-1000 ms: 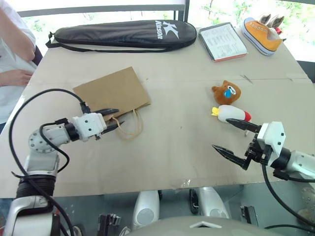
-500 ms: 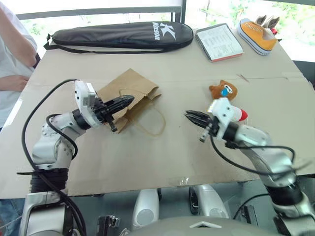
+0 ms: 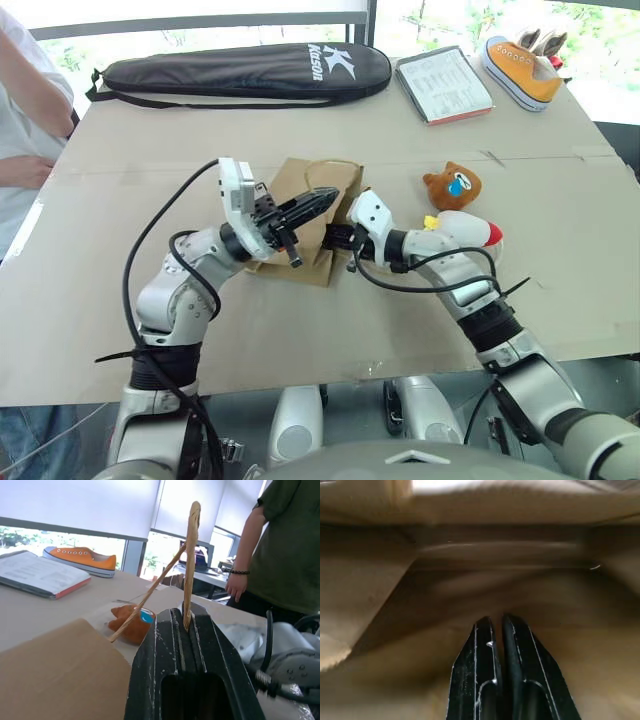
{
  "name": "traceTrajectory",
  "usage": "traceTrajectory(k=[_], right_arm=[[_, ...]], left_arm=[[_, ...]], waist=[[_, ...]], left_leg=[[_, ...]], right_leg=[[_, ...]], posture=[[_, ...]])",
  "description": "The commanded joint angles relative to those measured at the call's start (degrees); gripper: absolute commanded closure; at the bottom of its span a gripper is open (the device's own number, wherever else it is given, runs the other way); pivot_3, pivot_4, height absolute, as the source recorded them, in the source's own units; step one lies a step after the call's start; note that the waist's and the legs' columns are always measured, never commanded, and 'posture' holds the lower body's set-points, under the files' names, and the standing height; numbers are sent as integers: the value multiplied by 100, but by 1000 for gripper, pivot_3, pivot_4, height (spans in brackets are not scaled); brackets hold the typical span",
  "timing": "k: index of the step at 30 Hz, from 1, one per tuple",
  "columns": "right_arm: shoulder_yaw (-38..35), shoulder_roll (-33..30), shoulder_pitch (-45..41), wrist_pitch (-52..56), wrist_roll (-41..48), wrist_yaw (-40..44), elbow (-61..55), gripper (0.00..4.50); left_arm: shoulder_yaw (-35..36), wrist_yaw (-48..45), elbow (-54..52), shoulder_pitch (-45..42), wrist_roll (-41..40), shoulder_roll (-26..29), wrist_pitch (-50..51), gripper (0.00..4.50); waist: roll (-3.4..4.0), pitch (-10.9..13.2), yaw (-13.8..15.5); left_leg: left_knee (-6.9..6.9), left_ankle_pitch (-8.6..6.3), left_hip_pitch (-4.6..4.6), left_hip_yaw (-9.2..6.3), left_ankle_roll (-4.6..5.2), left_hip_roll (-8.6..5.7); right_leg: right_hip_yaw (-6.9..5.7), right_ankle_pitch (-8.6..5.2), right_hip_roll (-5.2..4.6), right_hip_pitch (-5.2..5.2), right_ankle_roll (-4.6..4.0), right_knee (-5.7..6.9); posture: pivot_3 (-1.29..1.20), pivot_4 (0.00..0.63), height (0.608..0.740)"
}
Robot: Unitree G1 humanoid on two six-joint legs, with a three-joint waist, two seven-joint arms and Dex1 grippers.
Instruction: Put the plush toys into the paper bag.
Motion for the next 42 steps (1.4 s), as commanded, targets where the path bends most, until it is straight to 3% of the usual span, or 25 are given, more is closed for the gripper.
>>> traceTrajectory(k=[1,5,15,20,24,27,35,38,42], right_arm=[[-39,281,-129,-276,-59,98,377,4427],[36,576,-212,-384,-466,-213,1301,4427],[-307,1448,-673,-260,-1001,-1827,2132,4427],[-581,1520,-821,-175,-959,-2106,1880,4427],[-704,1253,-731,96,-802,-1769,1199,4427],[-824,1039,-455,507,-529,-1504,319,3629],[-1163,105,664,2306,743,-857,-3372,47],[-1434,-414,984,2703,915,-921,-4353,47],[-2036,-1558,1793,3092,860,-946,-5520,47]], left_arm=[[-46,107,-347,-94,-29,-123,-30,4500],[228,424,-311,-303,30,-149,-132,4500],[727,1067,-86,-1078,152,-2,-141,4500],[572,1059,118,-1108,1055,287,-724,4500],[517,1004,337,-1100,1512,250,-1327,4500],[429,750,425,-1028,1575,269,-1575,4500],[395,672,558,-852,1552,167,-1635,4500],[358,694,664,-902,1613,160,-1637,4500],[310,757,840,-1051,1709,139,-1622,4500]], waist=[[0,0,-8],[0,0,-16],[1,-3,-32],[3,-2,-22],[4,0,5],[4,0,-4],[5,1,-12],[5,1,-3],[4,1,48]], left_leg=[[0,0,0,0,0,0],[0,0,4,-2,0,1],[1,1,16,-4,-1,3],[-7,1,11,0,-2,2],[-11,1,1,-1,-2,2],[-13,0,-2,1,-2,1],[-31,1,-1,1,-2,2],[-30,1,1,1,-2,2],[-28,1,-2,2,-2,-1]], right_leg=[[1,0,0,0,0,0],[1,0,3,-1,0,4],[5,1,8,2,-2,14],[7,1,7,0,-2,6],[4,1,4,-6,-2,2],[4,1,1,-7,-1,-3],[4,0,3,-16,0,-3],[4,-1,3,-14,-1,-4],[2,-2,-2,-10,-3,-16]], posture=[[0,150,740],[0,150,740],[0,150,740],[0,150,740],[0,150,740],[0,150,740],[0,150,740],[0,150,740],[0,150,740]])
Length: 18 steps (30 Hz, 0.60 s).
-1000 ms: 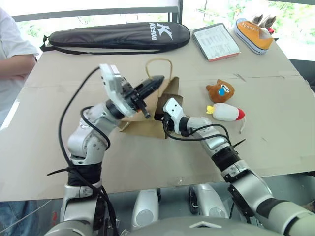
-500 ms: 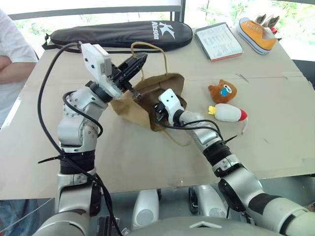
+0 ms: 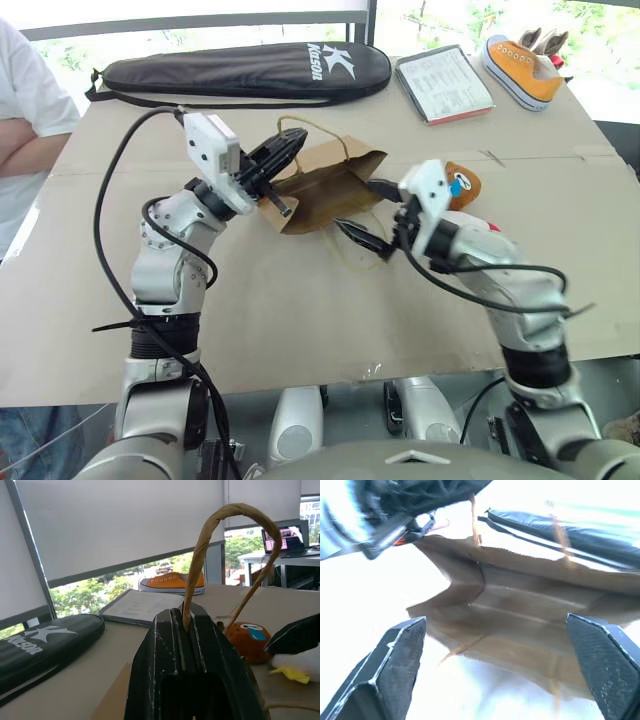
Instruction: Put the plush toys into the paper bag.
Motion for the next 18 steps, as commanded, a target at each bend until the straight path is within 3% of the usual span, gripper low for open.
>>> traceTrajectory(k=[1,5,7,10,13,18], right_arm=[[-670,-959,611,364,-143,-54,-920,47],[-962,-1794,971,640,-363,-163,-739,47],[-680,-2303,1031,396,-801,-128,-291,47],[-461,-2264,760,266,-963,-250,580,47],[-173,-2286,594,-211,-1285,-211,1264,877],[-227,-2249,522,-502,-1333,-167,1308,3341]], left_arm=[[-37,47,15,-213,76,-15,-76,4500],[-84,88,-17,-248,87,-78,-20,4500],[-120,140,-69,-250,55,-146,34,4500],[-194,176,-116,-272,48,-239,76,4500],[-223,199,-207,-302,8,-283,198,4500],[-146,270,-334,-281,-91,-262,425,4500]], waist=[[-2,1,22],[-3,2,-25],[-4,2,-44],[-7,3,-51],[-7,5,-39],[-7,5,-32]], left_leg=[[0,0,-2,1,0,-5],[3,0,1,9,0,-9],[3,0,6,6,0,-8],[2,0,7,3,1,-8],[1,0,6,3,1,-8],[0,0,1,2,1,-8]], right_leg=[[0,-1,-5,2,-2,-6],[8,-10,-10,5,-17,-13],[8,-11,-8,5,-18,-7],[8,-11,-4,4,-18,-7],[12,-11,0,3,-17,-7],[11,-1,0,3,7,-12]], posture=[[0,150,740],[0,150,740],[0,150,740],[0,150,740],[0,150,740],[0,150,740]])
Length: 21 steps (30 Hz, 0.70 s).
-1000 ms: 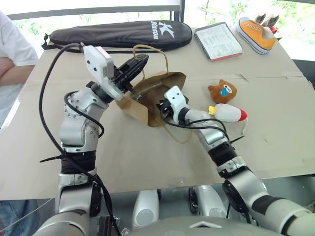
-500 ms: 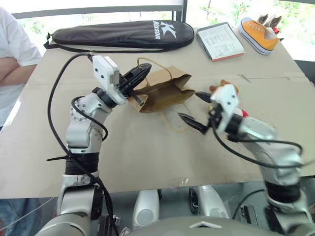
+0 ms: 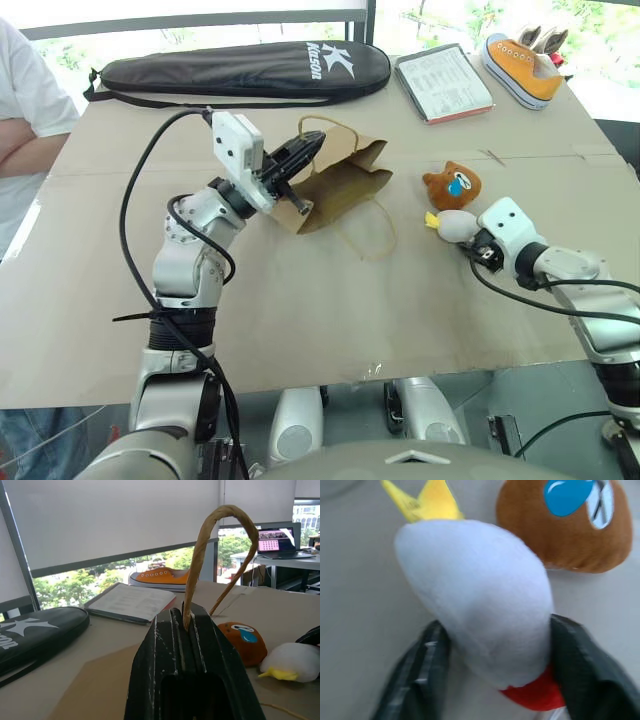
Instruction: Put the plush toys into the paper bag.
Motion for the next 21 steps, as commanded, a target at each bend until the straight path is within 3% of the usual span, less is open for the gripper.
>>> traceTrajectory(k=[1,2,3,7,12,21], right_arm=[[-212,-73,62,-331,52,159,-274,3752],[-327,-116,143,-416,122,230,-411,4266],[-446,-167,246,-700,221,388,-575,4420],[-632,-116,-25,-1061,769,834,-1441,4420],[480,-72,-1193,-1231,-165,811,-938,4420],[2046,1078,-2907,-2255,-1446,762,1260,4420]], left_arm=[[153,118,-317,-96,-232,-7,157,4500],[180,173,-352,-94,-294,-28,238,4500],[198,222,-389,-95,-355,-49,310,4500],[175,273,-462,-142,-532,-83,587,4500],[81,232,-532,-190,-602,-147,731,4500],[-42,430,-934,-145,-728,-349,963,4500]], waist=[[0,0,1],[0,0,2],[-1,1,11],[0,5,-14],[-1,5,-10],[-3,9,-5]], left_leg=[[0,0,0,-1,0,0],[0,0,0,-1,0,0],[0,0,0,-1,0,0],[1,0,-1,-2,0,0],[5,0,9,-10,0,0],[1,0,-3,-7,0,-3]], right_leg=[[0,0,0,0,1,1],[-1,0,0,0,1,2],[-1,-1,0,0,1,2],[-1,-10,0,0,19,2],[-1,-15,5,1,11,9],[1,0,3,-2,-1,2]], posture=[[0,150,740],[0,150,740],[0,150,740],[0,150,740],[0,150,740],[0,150,740]])
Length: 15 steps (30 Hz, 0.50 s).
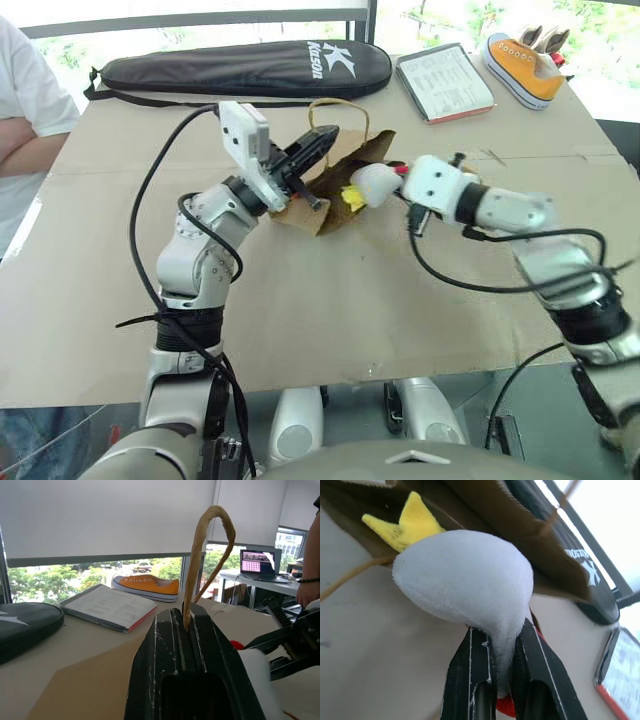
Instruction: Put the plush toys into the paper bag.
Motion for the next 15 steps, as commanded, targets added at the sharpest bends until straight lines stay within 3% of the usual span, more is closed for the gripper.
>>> traceTrajectory(k=[1,6,9,12,14,15], right_arm=[[492,590,-699,-762,-479,-15,893,4420],[723,1513,-1243,-1675,-555,36,2399,4420],[619,1763,-1374,-2081,-429,215,2979,3505],[404,1700,-1376,-2318,-562,-33,3173,1930],[263,1452,-1115,-2004,-317,377,2590,969],[185,1352,-969,-1819,-177,558,2280,969]], left_arm=[[-37,136,-490,-6,-129,-85,78,4500],[-82,214,-617,147,-96,-164,88,4500],[-96,242,-700,251,-74,-161,80,4500],[31,283,-711,429,-7,-56,25,4500],[111,340,-723,552,16,-10,-7,4500],[125,358,-725,596,27,6,-32,4500]], waist=[[1,2,-19],[2,4,-36],[1,5,1],[1,6,5],[1,7,10],[1,7,11]], left_leg=[[-1,0,3,0,0,1],[-4,0,5,-7,0,4],[-4,0,2,-7,0,4],[-1,0,0,-2,0,-1],[0,0,-1,1,0,-1],[0,0,-1,-1,0,-1]], right_leg=[[1,0,1,0,1,2],[-1,1,8,-3,1,12],[-4,1,5,-1,1,10],[-3,1,-4,0,2,7],[-2,2,-6,0,1,7],[-4,1,-6,0,1,7]], posture=[[0,150,740],[0,150,740],[0,150,740],[0,150,740],[0,150,740],[0,150,740]])
